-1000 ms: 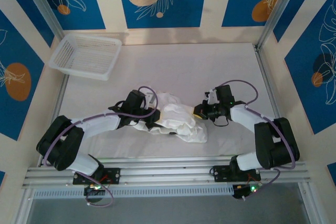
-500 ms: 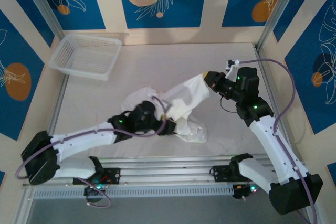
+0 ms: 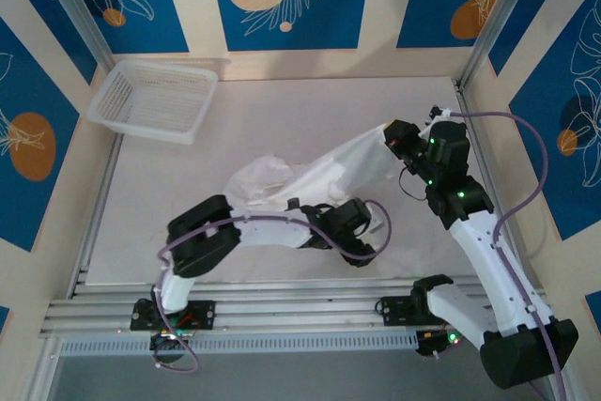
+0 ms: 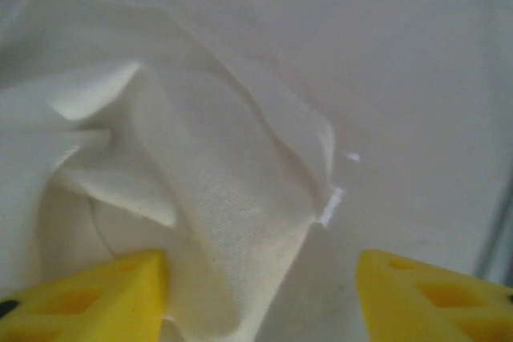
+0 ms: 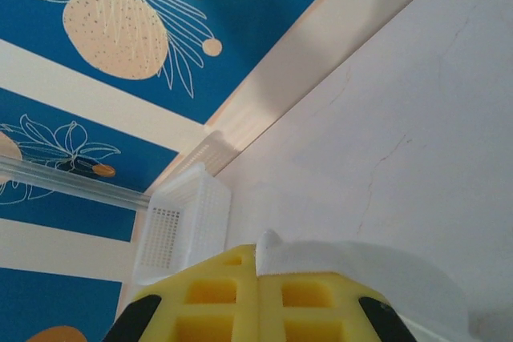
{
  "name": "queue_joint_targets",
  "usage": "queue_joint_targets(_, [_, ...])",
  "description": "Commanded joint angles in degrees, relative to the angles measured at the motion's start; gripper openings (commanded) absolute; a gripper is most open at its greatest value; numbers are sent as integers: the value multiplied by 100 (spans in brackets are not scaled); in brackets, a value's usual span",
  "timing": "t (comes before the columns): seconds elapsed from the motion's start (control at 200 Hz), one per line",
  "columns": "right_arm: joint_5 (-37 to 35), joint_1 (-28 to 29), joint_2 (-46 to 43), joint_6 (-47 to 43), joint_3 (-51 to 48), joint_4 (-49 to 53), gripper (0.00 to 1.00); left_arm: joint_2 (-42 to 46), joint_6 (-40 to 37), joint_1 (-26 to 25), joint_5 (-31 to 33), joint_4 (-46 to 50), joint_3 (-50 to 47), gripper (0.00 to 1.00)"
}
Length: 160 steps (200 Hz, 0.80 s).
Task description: Fold the inside-out t-shirt
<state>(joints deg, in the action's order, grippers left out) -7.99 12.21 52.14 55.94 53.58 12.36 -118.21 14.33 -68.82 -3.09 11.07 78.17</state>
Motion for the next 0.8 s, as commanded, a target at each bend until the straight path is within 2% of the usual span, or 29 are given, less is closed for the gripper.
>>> queue_joint_targets(0.0, [-150,-140,-217,23,90,6,0,-54,58,46,216,556,40,21])
queue_joint_targets(0.035, [-167,-203,-222,42,150,37,0,70,82,112,236,524,-89,0])
queue_joint_targets(0.14, [-346,-671,-219,-94,580,348,0,914,26,419,283,467,-759,0])
queue_joint_targets(0.2, [-587,-1126,-253,-222,931,555,0,1782,-129,683,414,655,-1219,0])
queue_joint_targets(0.245, [-721,-1522,-312,-359,1179,574,0,2589,-283,934,791,984,-1507,0])
queue_joint_targets(0.285, [-868,-1898,-375,-405,1388,592,0,3331,-408,1274,1067,1351,-1716,0])
queue_joint_targets(0.38, [-1086,-2631,-517,-340,1753,522,0,5042,-766,2446,1198,2099,-2041,0])
queue_joint_targets(0.485, [-946,-2957,-607,-173,1951,470,0,6397,-1232,3497,1244,2489,-2087,0])
queue_joint_targets(0.555, [-698,-2952,-635,-65,1913,450,0,6767,-1282,3844,1240,2533,-2147,0])
queue_joint_targets(0.665, [-87,-2814,-621,201,1596,542,0,6846,-848,3963,1399,2233,-2575,0])
queue_joint_targets(0.72, [-37,-2642,-624,184,1331,611,0,6750,-487,4015,1383,1979,-2881,0])
queue_joint_targets(0.795, [-188,-2388,-626,110,1014,860,0,6510,-20,4052,1030,1485,-3310,0])
